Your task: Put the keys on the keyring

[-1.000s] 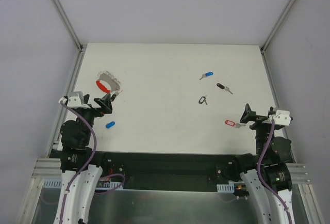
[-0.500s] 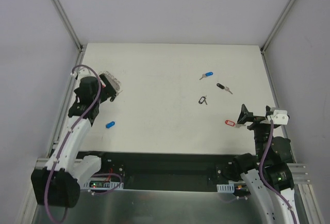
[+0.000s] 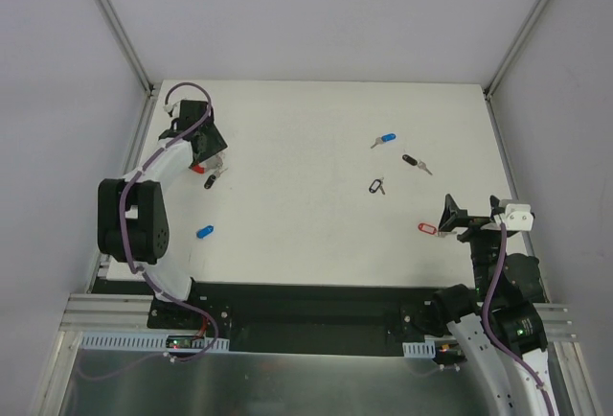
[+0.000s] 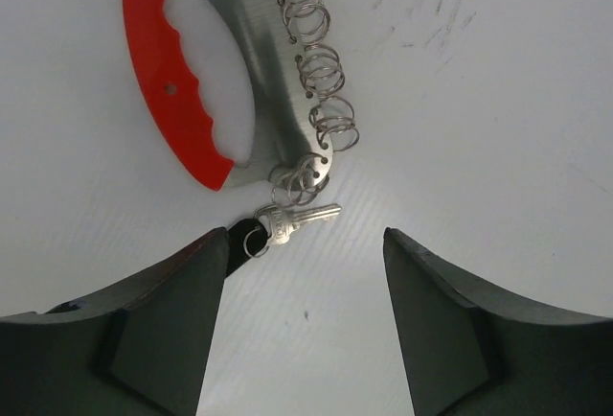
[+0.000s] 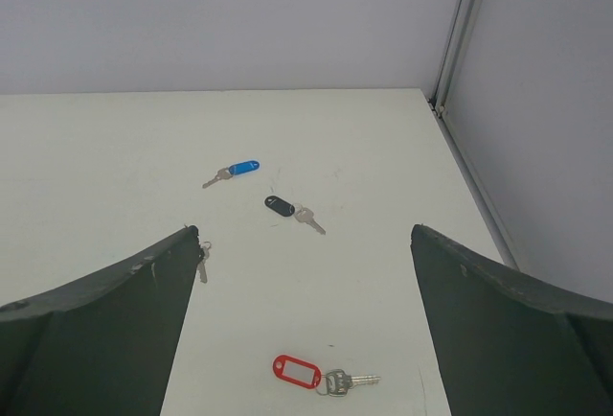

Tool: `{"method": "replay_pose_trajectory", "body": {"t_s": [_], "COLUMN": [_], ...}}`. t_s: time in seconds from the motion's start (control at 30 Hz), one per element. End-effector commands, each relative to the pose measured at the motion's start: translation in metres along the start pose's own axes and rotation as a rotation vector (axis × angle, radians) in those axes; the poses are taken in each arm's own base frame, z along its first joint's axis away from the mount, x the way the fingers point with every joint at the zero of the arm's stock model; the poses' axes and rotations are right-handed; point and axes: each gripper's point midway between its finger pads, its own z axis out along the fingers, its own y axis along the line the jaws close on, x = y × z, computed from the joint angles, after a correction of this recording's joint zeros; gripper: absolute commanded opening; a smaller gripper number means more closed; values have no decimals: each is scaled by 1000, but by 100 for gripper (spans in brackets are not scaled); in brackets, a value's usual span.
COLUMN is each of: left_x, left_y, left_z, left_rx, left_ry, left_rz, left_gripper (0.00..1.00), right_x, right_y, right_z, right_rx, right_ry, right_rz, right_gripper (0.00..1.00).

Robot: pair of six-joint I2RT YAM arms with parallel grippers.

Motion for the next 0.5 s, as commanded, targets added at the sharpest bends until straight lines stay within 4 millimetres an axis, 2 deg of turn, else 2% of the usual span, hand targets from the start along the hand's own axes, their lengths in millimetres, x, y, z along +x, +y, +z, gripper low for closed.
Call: {"method": "replay_pose_trajectory", "body": {"t_s": [0.0,0.13,0.3,0.33,0.4,0.47], "left_x": [-10,2,8,15,14,27], "left_y": [-12,-18,-19,-15,-19,-23], "left_z": [19,45,63,69,73,79], "left_rx": [22,33,25,11,27,54], "left_ry": [29,110,152,179,198,261], "left_rz": [-16,-8,-6,-5,6,27], "left_gripper": [65,61,61,61,58,51], "right_x": [-40,-37,-37,-36,-37,-37], "right_y": [-10,-9,-6,-7,-7,-6], "right_z": [-32,-31,-30,-29,-30,-30], "right_rx": [-19,-20,-34,-32,-32,-35], "right_ry": [-210,-203,-198,-198,-200,-203], "right_rz": [72,63,56,54,53,54], "right_gripper": [96,96,96,96,96,96]}}
